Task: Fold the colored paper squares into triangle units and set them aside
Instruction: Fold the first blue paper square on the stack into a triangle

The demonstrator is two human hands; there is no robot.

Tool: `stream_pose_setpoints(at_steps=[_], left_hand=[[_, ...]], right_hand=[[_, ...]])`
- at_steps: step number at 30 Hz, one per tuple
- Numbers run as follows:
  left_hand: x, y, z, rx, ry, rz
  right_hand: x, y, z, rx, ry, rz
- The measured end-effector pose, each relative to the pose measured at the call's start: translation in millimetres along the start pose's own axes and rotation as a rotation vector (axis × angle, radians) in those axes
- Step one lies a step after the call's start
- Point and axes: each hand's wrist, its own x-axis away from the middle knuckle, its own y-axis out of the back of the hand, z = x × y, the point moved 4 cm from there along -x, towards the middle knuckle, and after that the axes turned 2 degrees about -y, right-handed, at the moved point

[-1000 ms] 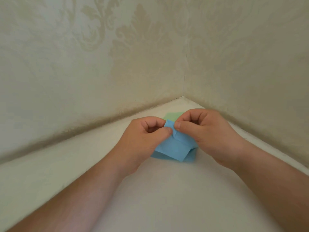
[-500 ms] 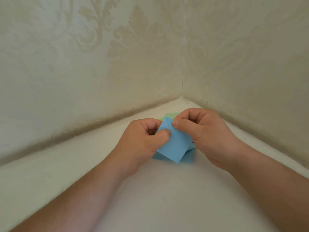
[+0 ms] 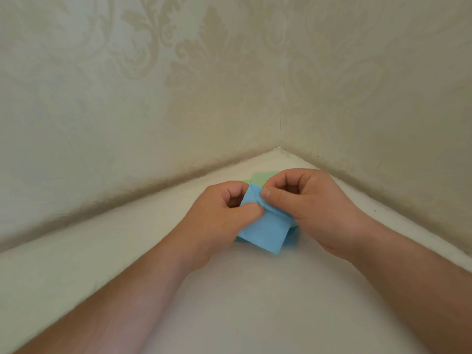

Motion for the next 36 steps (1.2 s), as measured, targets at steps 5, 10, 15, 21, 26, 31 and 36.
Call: stream_pose_setpoints(at_steps=[5, 10, 15, 21, 26, 31, 36], left_hand=[[-3, 9, -4, 0.134, -0.047, -0.041], [-6, 12, 1, 0.108, -0.075, 0.031], [-9, 14, 6, 0.045, -0.044, 0.016], [-15, 22, 9, 0.172, -0.010, -0.088], [-16, 20, 9, 0.411, 0.085, -0.080], [-11, 12, 5, 0.556, 0.163, 0.022], [-9, 9, 6, 0.354, 0.134, -0.018]], right_hand=[[1, 5, 1, 0.048, -0.004, 0.175], [-3, 14, 0, 0.079, 0.044, 0.075], [-7, 20, -2, 0.079, 0.096, 0.015], [-8, 20, 0, 0.008, 0.096, 0.063], [-4, 16, -3, 0.196, 0.133, 0.088], [-9, 16, -9, 0.311, 0.203, 0.009], [-12, 18, -8, 0.238, 0.260, -0.025]])
